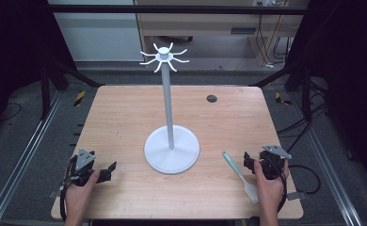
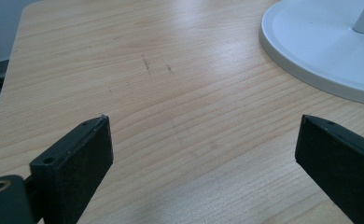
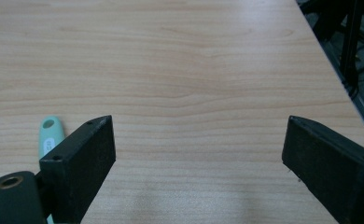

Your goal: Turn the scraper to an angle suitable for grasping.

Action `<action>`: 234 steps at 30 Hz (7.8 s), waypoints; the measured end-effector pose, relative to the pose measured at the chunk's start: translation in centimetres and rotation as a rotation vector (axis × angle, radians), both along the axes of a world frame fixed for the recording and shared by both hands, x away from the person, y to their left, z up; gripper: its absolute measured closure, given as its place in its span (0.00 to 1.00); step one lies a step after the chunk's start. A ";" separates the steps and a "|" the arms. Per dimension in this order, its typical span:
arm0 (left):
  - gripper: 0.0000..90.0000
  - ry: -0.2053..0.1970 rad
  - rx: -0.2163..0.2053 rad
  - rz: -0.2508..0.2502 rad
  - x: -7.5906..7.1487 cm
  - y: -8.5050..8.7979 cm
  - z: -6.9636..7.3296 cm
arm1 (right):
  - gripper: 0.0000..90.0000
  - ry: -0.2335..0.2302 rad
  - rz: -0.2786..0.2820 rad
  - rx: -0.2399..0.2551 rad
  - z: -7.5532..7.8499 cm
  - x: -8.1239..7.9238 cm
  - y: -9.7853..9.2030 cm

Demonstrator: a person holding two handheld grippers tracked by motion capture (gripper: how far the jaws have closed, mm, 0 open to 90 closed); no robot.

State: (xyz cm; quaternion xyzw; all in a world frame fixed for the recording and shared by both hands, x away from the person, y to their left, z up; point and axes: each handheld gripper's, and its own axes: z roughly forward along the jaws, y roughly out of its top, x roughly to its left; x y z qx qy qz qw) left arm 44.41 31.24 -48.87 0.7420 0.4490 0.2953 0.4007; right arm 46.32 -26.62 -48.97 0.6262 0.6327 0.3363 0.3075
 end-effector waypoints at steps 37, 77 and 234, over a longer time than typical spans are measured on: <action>0.04 0.019 0.015 -0.045 0.1 -0.9 -0.4 | 1.00 0.218 0.365 -0.124 1.2 4.7 4.1; 0.04 0.027 0.031 -0.052 0.3 -1.0 -0.4 | 0.95 0.283 0.526 -0.101 1.2 3.3 8.0; 0.04 0.041 0.079 -0.081 0.3 -1.9 -0.8 | 0.83 -0.041 0.594 -0.024 16.4 4.4 8.2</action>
